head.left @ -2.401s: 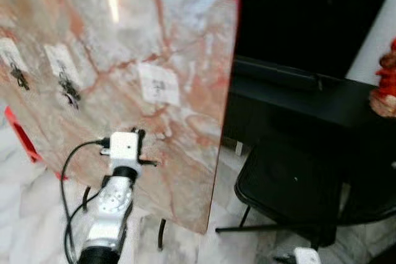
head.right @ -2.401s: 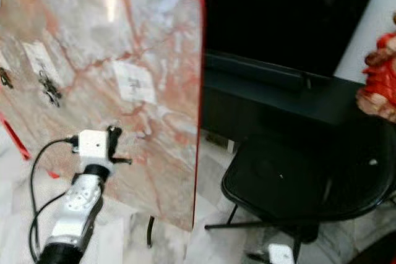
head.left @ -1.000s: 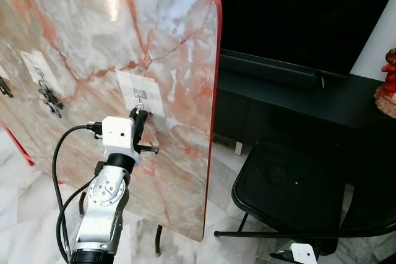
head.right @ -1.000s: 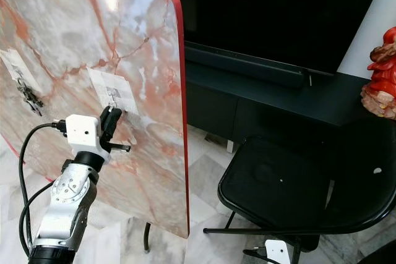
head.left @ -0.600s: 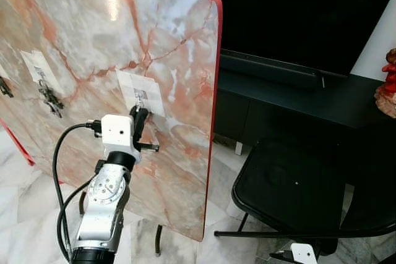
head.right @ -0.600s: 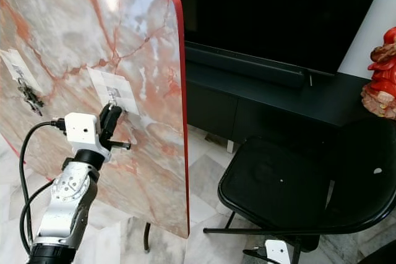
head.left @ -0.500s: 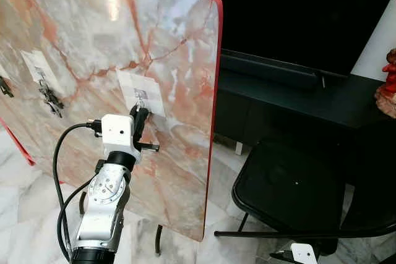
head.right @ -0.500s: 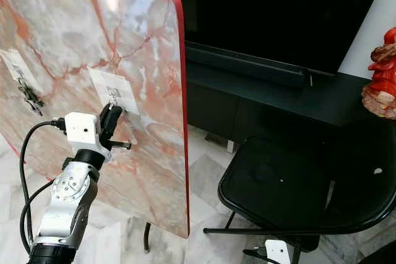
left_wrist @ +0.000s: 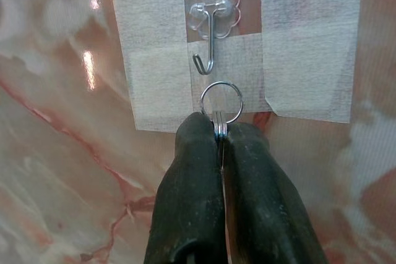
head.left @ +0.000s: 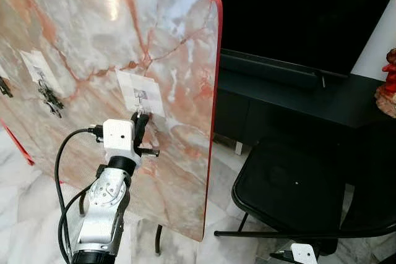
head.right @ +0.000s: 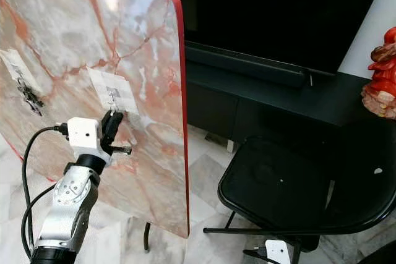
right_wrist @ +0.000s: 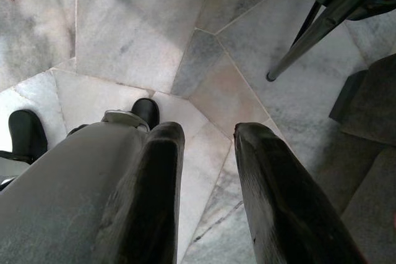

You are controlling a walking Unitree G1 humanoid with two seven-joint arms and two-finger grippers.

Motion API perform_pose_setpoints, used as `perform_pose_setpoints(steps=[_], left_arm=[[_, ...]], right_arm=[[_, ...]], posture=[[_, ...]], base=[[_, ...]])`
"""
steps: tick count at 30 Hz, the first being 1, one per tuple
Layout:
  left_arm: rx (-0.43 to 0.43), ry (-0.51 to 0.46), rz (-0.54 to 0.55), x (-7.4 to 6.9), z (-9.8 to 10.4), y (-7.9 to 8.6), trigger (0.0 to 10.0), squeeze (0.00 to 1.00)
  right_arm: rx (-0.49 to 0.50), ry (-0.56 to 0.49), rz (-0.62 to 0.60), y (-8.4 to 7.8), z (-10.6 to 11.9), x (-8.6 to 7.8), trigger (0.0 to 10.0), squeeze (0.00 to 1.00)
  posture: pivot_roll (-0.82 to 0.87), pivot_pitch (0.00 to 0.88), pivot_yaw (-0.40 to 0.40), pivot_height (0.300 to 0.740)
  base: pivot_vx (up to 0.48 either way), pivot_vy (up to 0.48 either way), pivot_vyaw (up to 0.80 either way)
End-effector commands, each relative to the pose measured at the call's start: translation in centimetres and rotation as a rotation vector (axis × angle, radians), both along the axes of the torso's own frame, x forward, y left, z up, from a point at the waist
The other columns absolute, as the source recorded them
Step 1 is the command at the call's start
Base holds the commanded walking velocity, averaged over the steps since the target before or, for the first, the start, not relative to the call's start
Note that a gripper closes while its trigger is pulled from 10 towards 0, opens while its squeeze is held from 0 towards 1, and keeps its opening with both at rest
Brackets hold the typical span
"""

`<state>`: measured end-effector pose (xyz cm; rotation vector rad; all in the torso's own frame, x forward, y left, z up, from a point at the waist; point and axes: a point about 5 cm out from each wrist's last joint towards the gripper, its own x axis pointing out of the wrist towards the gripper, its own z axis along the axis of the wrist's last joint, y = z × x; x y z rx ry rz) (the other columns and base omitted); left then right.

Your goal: Hang keys on a hook

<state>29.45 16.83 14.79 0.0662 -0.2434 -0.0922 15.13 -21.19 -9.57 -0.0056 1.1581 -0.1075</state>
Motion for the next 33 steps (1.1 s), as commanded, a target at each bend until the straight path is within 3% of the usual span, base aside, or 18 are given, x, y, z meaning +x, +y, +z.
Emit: perform_pose_setpoints(steps=[1,12,23,33], left_arm=[[-0.005,-0.01,-0.004,-0.1,0.1,0.0,10.0,0.0],[0.022,-0.041,-0.083,-0.3,0.7,-0.9,10.0,0.0],[0.022,-0.103,-0.017,-1.1,1.9,0.2,10.0,0.0],[-0.008,-0.065,0.011,-1.0,1.3,0.7,10.0,0.0]], right_arm=[[-0.01,0.006,0.002,-0.2,0.0,-0.1,10.0,0.0],[-0.017,0.006,0.003,-0.2,0.0,-0.1,10.0,0.0],[-0.022,0.007,0.001,-0.2,0.0,-0.1,10.0,0.0],[-0.023,0.006,0.006,-0.2,0.0,0.0,10.0,0.0]], posture=[[0.01,0.0,-0.018,0.723],[0.01,0.0,-0.018,0.723],[0.02,0.0,-0.021,0.723],[0.02,0.0,-0.023,0.723]], base=[[0.0,0.0,0.0],[0.0,0.0,0.0],[0.0,0.0,0.0],[0.0,0.0,0.0]])
